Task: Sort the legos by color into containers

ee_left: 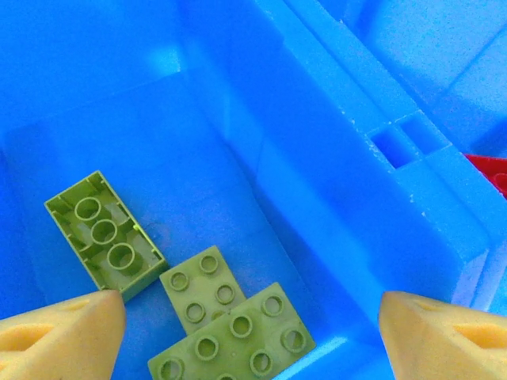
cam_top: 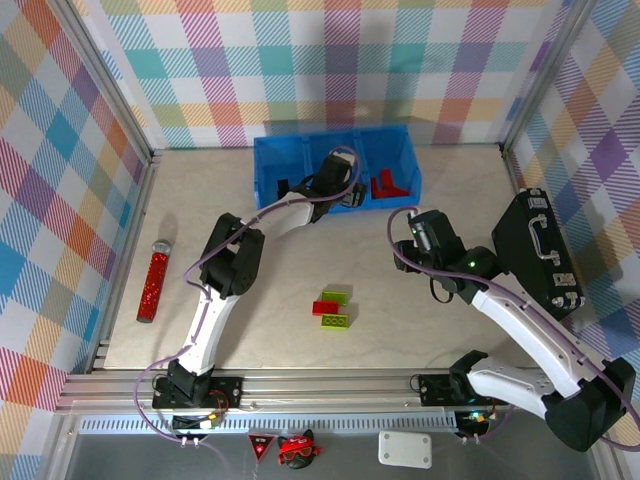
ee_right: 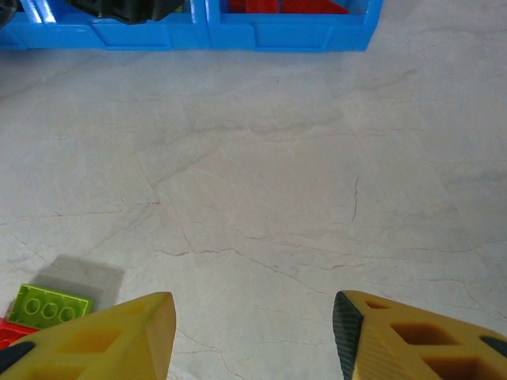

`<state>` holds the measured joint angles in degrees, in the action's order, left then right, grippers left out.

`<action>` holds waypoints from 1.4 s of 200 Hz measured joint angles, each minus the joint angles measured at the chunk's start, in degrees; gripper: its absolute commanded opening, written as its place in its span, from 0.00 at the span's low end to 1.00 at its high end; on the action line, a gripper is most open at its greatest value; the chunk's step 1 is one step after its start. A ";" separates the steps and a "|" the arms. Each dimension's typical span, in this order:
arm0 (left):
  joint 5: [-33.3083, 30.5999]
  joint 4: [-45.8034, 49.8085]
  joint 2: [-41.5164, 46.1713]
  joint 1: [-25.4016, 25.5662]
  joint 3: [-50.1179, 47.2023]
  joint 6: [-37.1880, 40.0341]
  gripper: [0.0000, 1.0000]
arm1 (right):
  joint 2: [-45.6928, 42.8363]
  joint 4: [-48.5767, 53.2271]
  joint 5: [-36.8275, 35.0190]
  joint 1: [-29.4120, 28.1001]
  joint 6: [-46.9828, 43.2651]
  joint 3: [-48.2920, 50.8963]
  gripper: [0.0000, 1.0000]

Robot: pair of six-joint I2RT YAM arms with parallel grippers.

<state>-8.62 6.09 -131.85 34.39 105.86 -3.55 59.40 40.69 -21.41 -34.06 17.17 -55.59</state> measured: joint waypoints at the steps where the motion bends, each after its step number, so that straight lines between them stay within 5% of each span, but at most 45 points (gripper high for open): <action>1: -0.02 -0.02 0.11 -0.02 -0.13 0.00 0.84 | 0.04 -0.02 0.00 0.00 0.00 0.00 0.57; 153: 9.07 5.66 20.24 -1.07 -10.71 -7.37 0.76 | 9.42 -3.32 10.84 -0.63 3.65 -0.35 0.54; 231: 9.01 17.29 33.73 -1.64 -27.04 -12.57 0.75 | 17.59 -0.90 15.06 -8.28 14.25 -5.29 0.53; 280: 9.22 18.95 45.20 -8.50 -38.64 -15.15 0.75 | 27.21 1.51 14.62 -16.50 27.19 -11.56 0.62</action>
<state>0.60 25.04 -86.65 25.89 67.22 -18.70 86.61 42.19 -6.79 -50.57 44.36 -67.16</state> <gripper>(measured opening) 0.753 0.610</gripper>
